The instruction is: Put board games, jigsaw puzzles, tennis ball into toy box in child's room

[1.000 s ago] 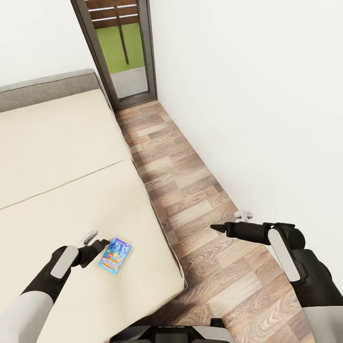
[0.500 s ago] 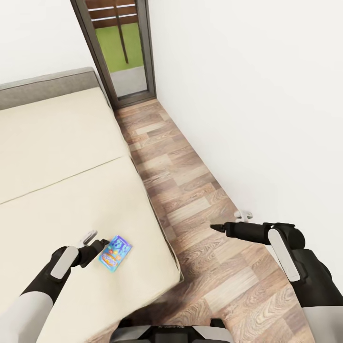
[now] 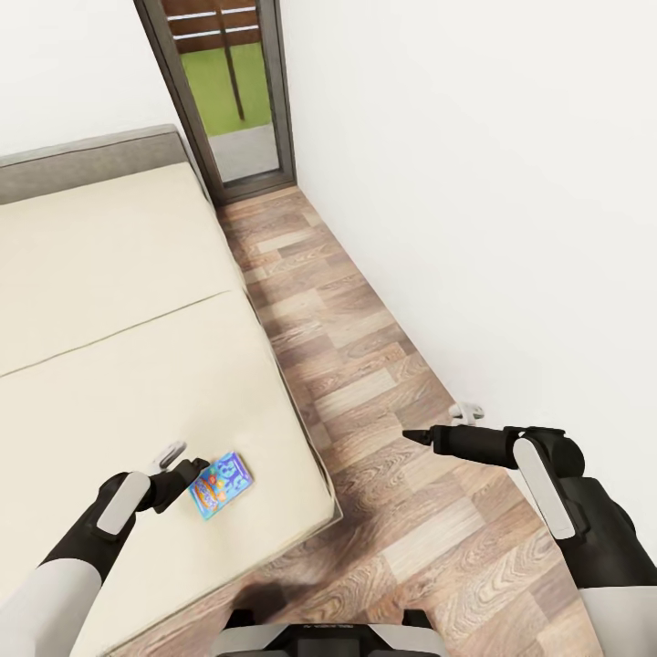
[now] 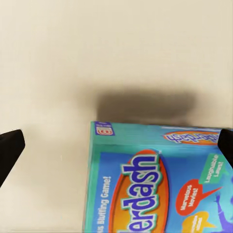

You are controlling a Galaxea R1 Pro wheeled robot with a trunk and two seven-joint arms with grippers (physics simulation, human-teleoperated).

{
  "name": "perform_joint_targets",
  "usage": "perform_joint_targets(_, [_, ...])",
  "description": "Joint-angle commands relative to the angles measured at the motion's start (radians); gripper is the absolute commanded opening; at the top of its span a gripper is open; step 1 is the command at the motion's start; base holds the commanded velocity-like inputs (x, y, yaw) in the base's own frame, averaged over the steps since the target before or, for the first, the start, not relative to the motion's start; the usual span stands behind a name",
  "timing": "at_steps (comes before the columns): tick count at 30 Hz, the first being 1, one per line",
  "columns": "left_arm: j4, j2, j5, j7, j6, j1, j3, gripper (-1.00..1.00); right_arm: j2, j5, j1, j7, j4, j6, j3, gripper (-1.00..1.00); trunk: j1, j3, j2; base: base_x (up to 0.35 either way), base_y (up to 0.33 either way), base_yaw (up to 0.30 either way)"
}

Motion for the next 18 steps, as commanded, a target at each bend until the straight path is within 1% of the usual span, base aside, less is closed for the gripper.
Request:
perform_joint_targets(1, [-0.002, 0.0, 0.01, 0.009, 0.004, 0.0, 0.001, 1.0, -0.001, 0.01, -0.001, 0.01, 0.0, 0.002, 0.0, 1.0, 0.0, -0.001, -0.001, -0.036, -0.021, 0.0])
perform_joint_targets(18, [-0.001, 0.0, 0.011, 0.009, 0.004, 0.001, 0.001, 1.0, -0.001, 0.01, -0.001, 0.01, -0.002, 0.002, 0.0, 1.0, 0.0, -0.001, -0.001, -0.011, -0.006, 0.0])
